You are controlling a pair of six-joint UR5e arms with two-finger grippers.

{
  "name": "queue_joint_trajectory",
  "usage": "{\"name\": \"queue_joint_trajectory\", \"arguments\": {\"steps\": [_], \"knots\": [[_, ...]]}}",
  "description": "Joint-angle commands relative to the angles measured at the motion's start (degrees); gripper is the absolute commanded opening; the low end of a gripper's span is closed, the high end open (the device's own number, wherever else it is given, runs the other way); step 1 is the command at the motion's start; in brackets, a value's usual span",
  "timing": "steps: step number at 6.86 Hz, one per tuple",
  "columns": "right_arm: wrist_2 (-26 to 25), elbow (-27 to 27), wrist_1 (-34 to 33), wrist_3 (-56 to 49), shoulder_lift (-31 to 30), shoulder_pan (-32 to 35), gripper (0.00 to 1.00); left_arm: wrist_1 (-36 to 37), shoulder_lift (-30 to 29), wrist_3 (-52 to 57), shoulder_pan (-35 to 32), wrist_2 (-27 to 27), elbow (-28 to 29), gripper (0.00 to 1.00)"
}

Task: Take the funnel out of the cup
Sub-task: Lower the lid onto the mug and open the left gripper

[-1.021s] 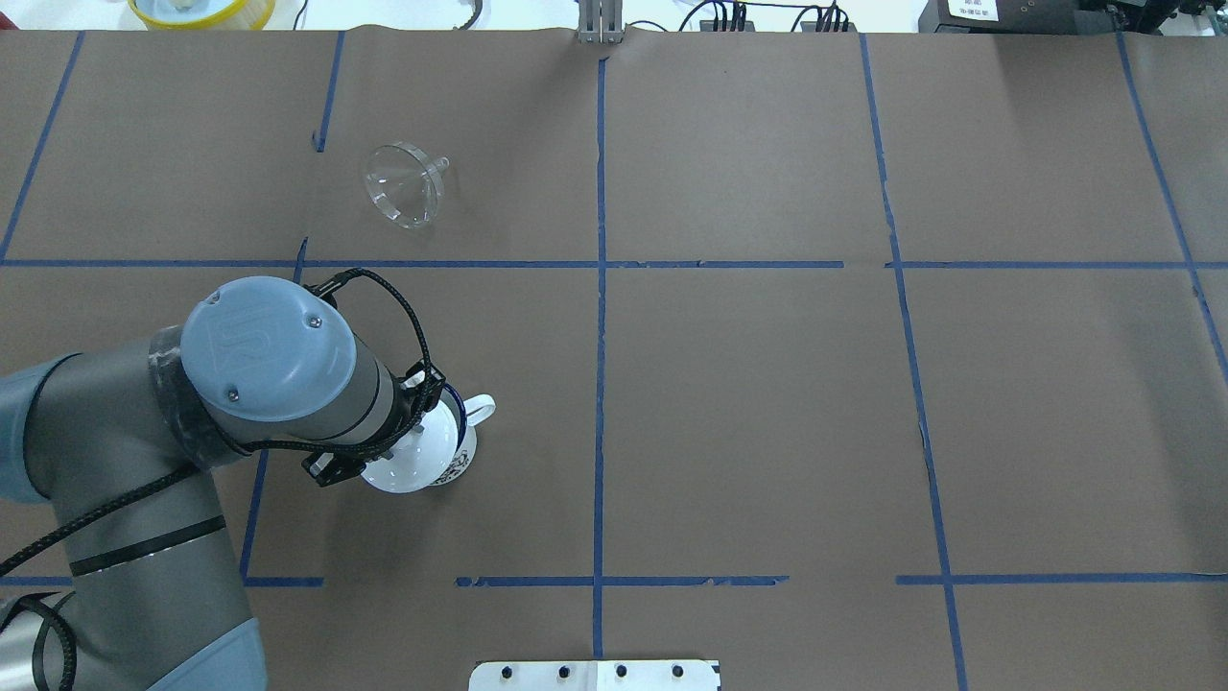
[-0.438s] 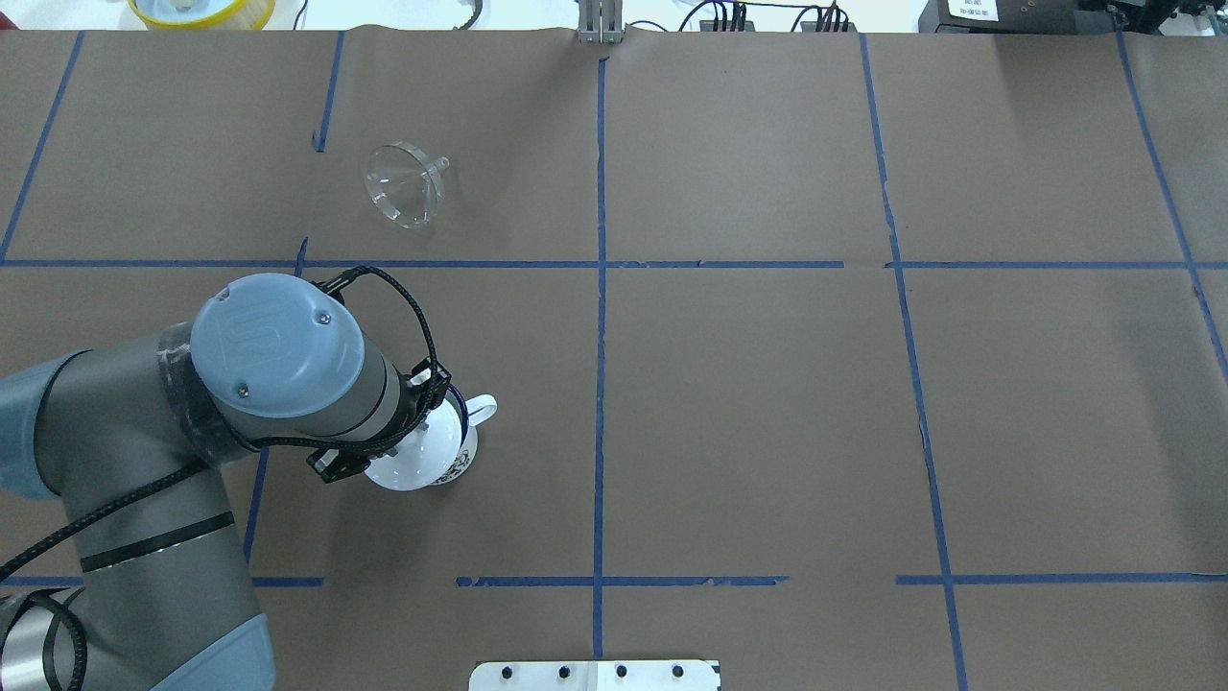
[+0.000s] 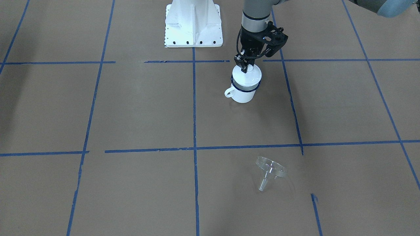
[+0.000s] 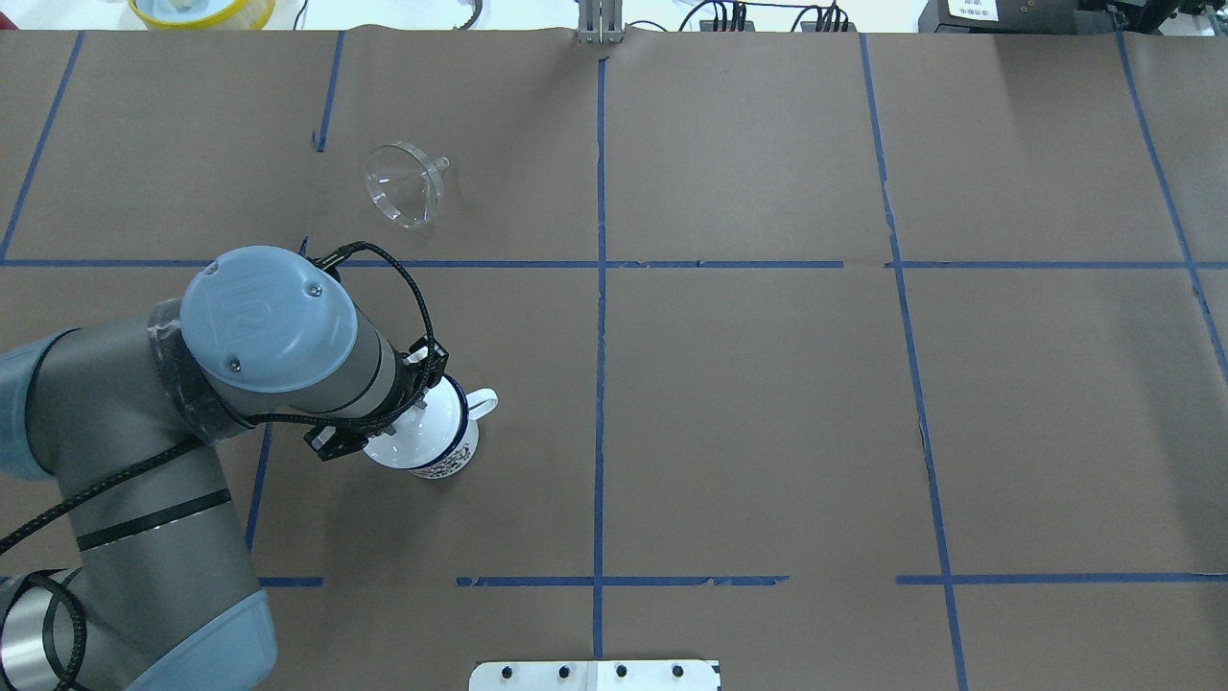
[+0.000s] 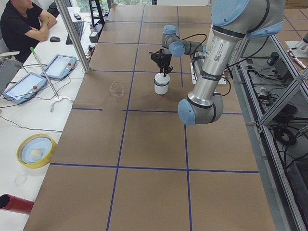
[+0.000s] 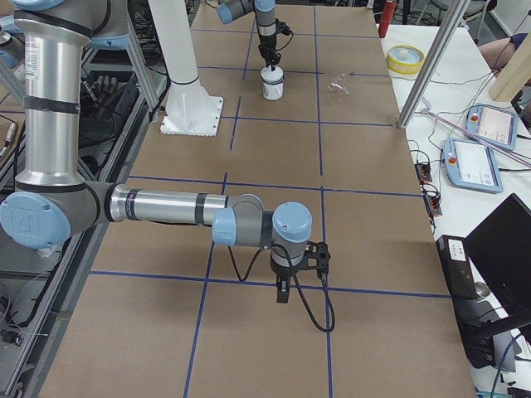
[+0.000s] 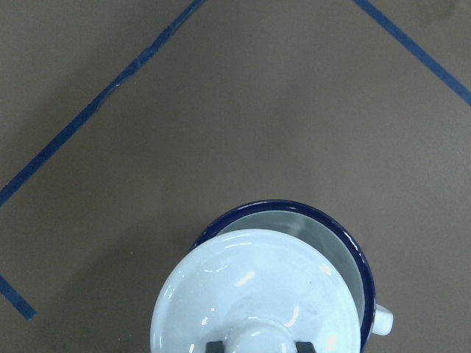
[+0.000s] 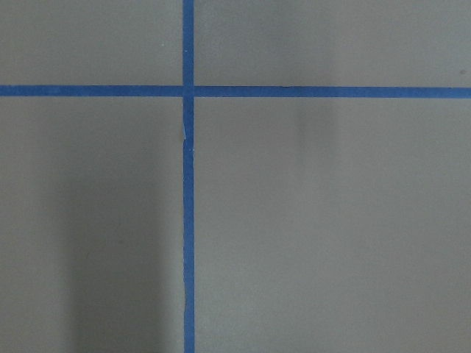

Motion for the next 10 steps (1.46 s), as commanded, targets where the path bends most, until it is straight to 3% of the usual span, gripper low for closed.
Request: {"name": "queue_joint_trajectory", "arguments": {"steps": [1, 10], "knots": [[0.0, 0.04, 0.0, 0.0, 0.0, 0.0, 1.0, 0.04, -0.03, 0.83, -0.22, 0.09, 0.18, 0.0], [0.0, 0.04, 0.0, 0.0, 0.0, 0.0, 1.0, -1.72, -0.82, 1.02, -0.13, -0.08, 3.17, 0.0]]}}
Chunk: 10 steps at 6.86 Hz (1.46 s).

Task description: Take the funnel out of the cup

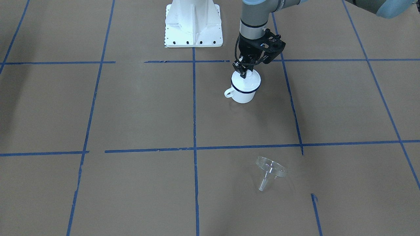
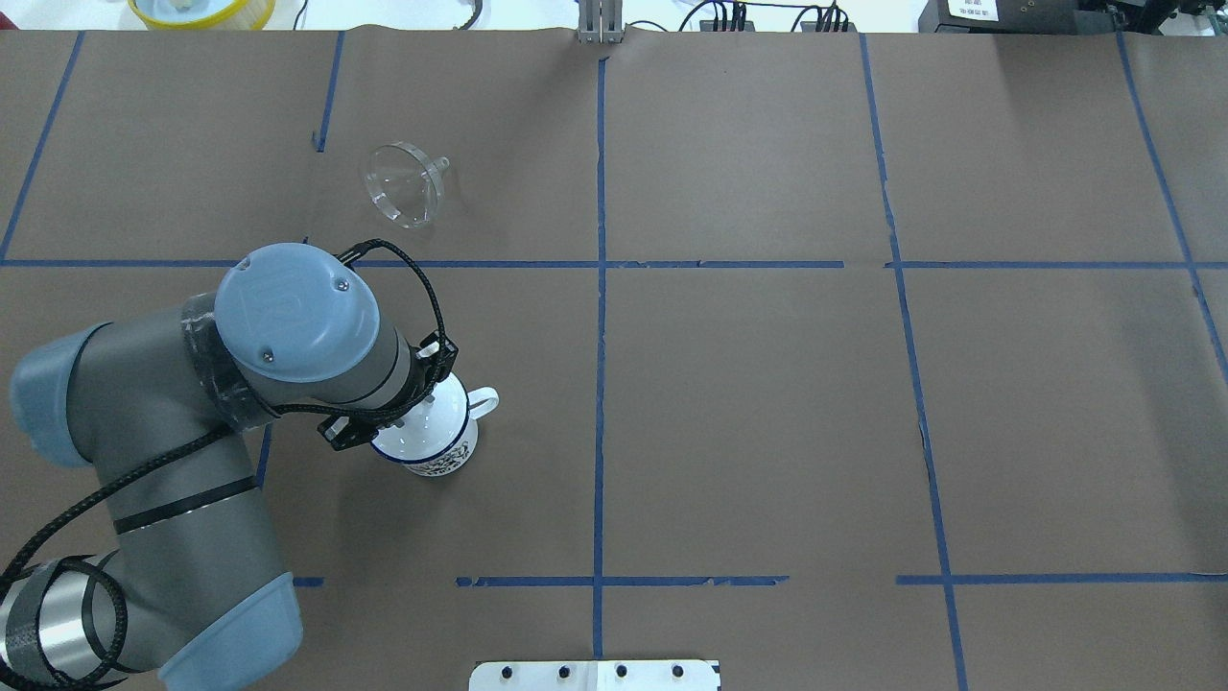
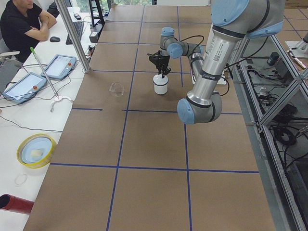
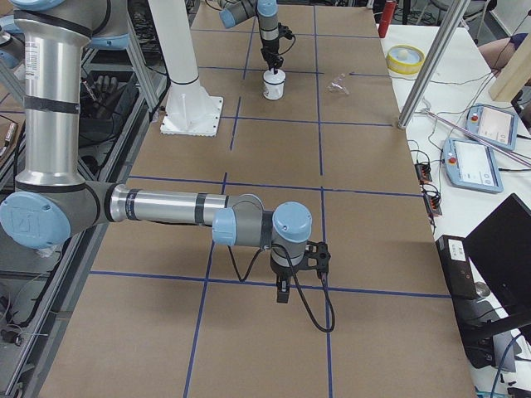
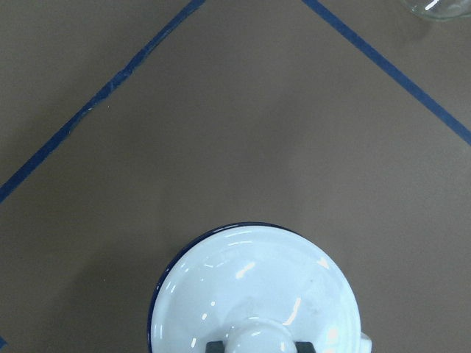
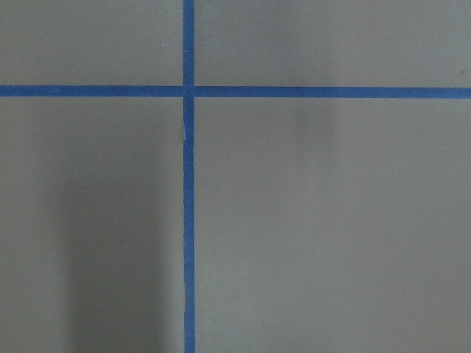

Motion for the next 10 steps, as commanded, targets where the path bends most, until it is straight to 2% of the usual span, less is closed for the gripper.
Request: {"name": "queue_joint_trajectory", "arguments": {"steps": [1, 2, 5, 6, 8, 9, 10], "knots": [[0.0, -0.06, 0.0, 0.0, 0.0, 0.0, 1.0, -0.03, -0.02, 0.0, 0.01, -0.28, -0.01, 0.2], [0.0, 0.03, 0.0, 0.0, 0.0, 0.0, 1.0, -0.03, 0.07, 0.0, 0.01, -0.19, -0.01, 0.99], [0.0, -0.06, 0.0, 0.0, 0.0, 0.0, 1.0, 0.32, 0.25, 1.83, -0.34, -0.19, -0.71, 1.0], [0.0, 0.03, 0.0, 0.0, 0.0, 0.0, 1.0, 0.32, 0.25, 9.76, -4.87, -0.71, -1.67, 1.0], [0.0, -0.06, 0.0, 0.0, 0.0, 0.0, 1.0, -1.42, 4.53, 34.76, -16.98, -9.02, -1.86, 1.0], [0.0, 0.03, 0.0, 0.0, 0.0, 0.0, 1.0, -4.65, 8.64, 44.38, -23.48, -13.59, -1.6, 1.0], [0.0, -0.06, 0.0, 0.0, 0.0, 0.0, 1.0, -9.73, 15.38, 55.09, -30.59, -18.77, -1.25, 1.0]]}}
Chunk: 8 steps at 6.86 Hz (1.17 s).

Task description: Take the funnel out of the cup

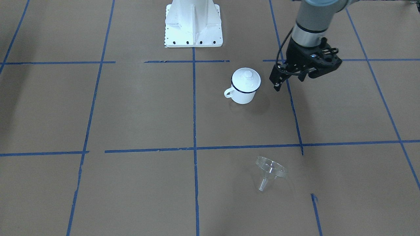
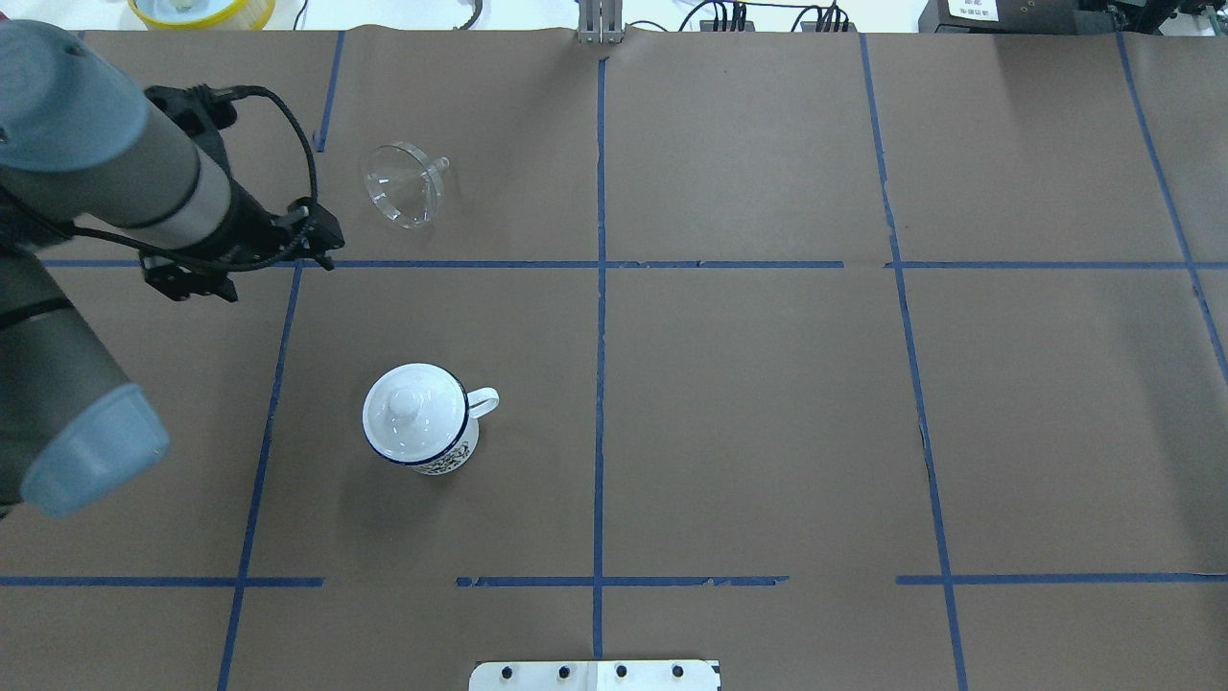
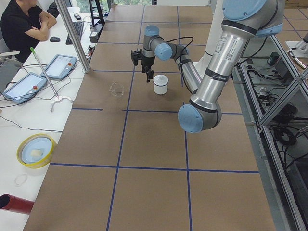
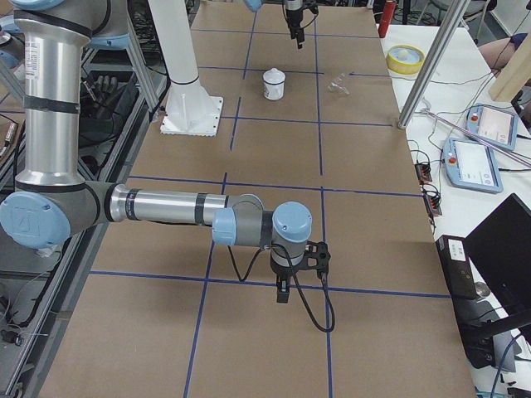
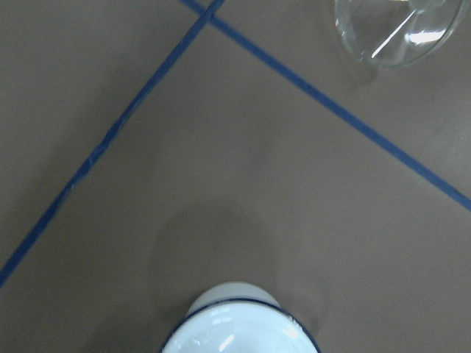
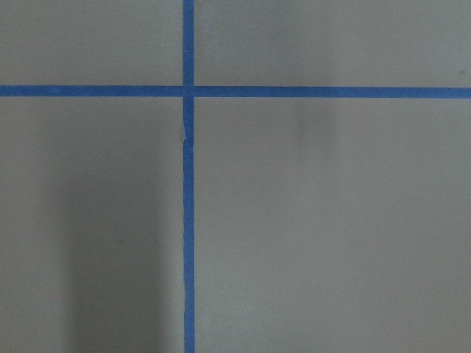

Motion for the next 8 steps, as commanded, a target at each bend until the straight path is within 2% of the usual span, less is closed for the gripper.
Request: {"name": "queue_joint_trajectory", "arguments": {"steps": [1, 2, 3, 5, 6, 7, 8], "knots": [[0.0, 0.04, 0.0, 0.0, 0.0, 0.0, 1.0, -9.67, 14.48, 24.27, -15.77, -10.38, 0.5, 1.0], [0.0, -0.05, 0.0, 0.0, 0.09, 0.0, 1.0, -11.9, 20.82, 37.08, -23.24, -12.86, 2.24, 1.0], [0.0, -0.05, 0.0, 0.0, 0.0, 0.0, 1.0, -11.92, 24.62, 50.7, -29.76, -13.85, 5.65, 1.0], [0.0, -0.05, 0.0, 0.0, 0.0, 0.0, 1.0, -11.48, 25.89, 70.7, -40.41, -13.77, 15.92, 1.0], [0.0, 0.04, 0.0, 0.0, 0.0, 0.0, 1.0, -10.96, 25.89, 78.27, -44.28, -13.68, 18.92, 1.0], [0.0, -0.05, 0.0, 0.0, 0.0, 0.0, 1.0, -9.04, 26.59, 79.21, -45.37, -14.29, 19.48, 1.0], [0.0, 0.04, 0.0, 0.0, 0.0, 0.0, 1.0, -6.58, 26.34, 79.14, -45.38, -17.69, 19.39, 1.0]]}}
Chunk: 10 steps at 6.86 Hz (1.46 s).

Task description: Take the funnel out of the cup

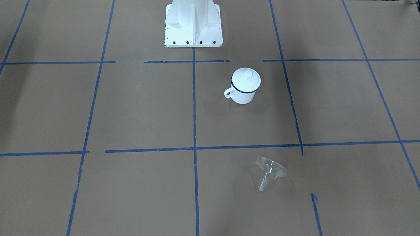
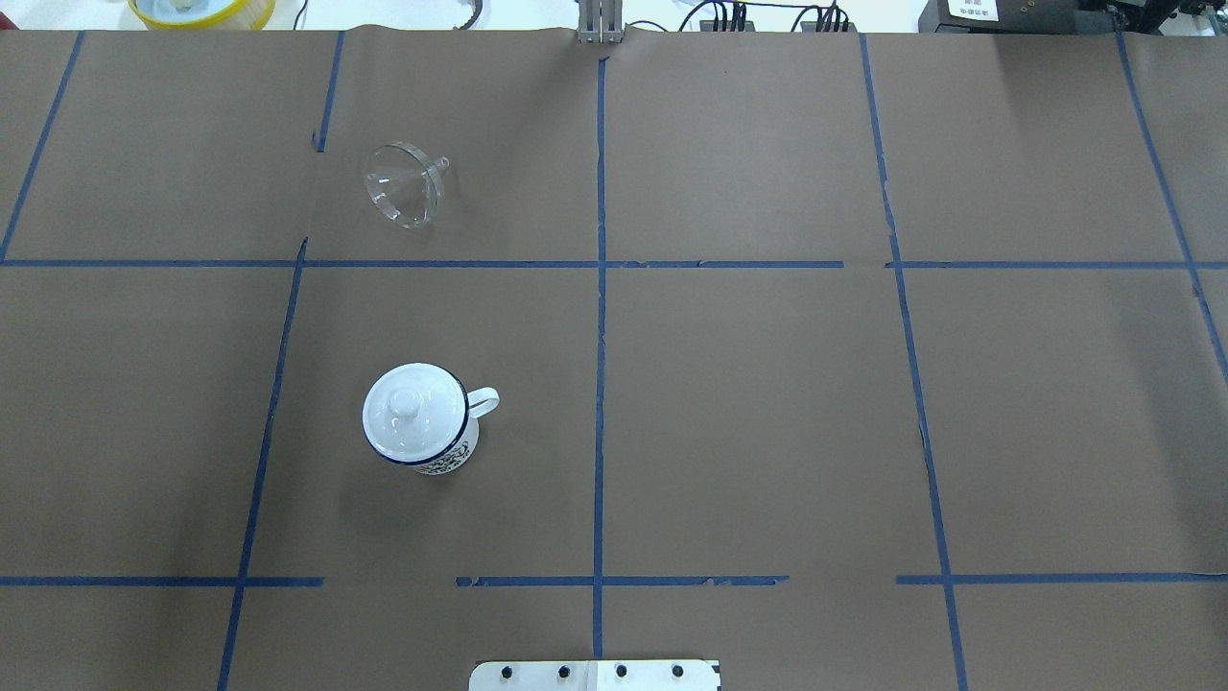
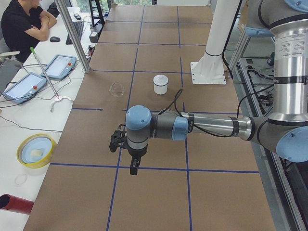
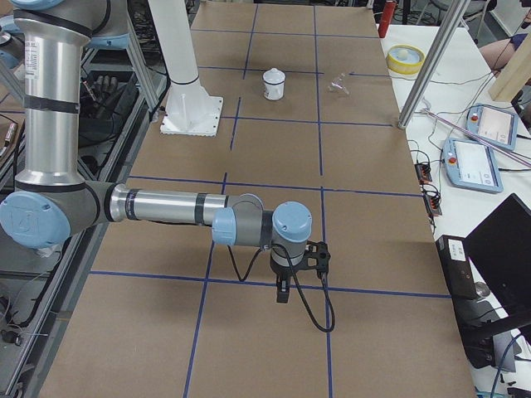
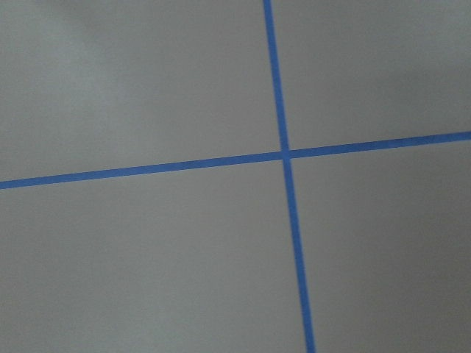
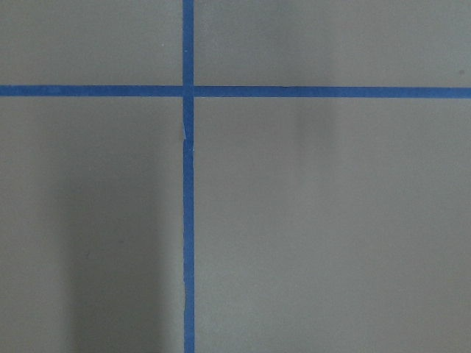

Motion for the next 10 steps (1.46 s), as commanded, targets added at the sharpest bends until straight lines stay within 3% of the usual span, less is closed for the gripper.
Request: {"name": "queue_joint_trajectory", "arguments": {"steps": [1, 8, 10], "knots": [[0.0, 0.05, 0.0, 0.0, 0.0, 0.0, 1.0, 2.69, 0.41, 1.47, -0.99, -3.36, -0.4, 1.0], [0.0, 0.05, 0.0, 0.0, 0.0, 0.0, 1.0, 2.61, 0.41, 1.47, -0.99, -6.8, 0.11, 1.0], [0.0, -0.03, 0.0, 0.0, 0.0, 0.0, 1.0, 2.61, 1.63, 1.73, -0.99, -12.21, 1.25, 1.0]]}}
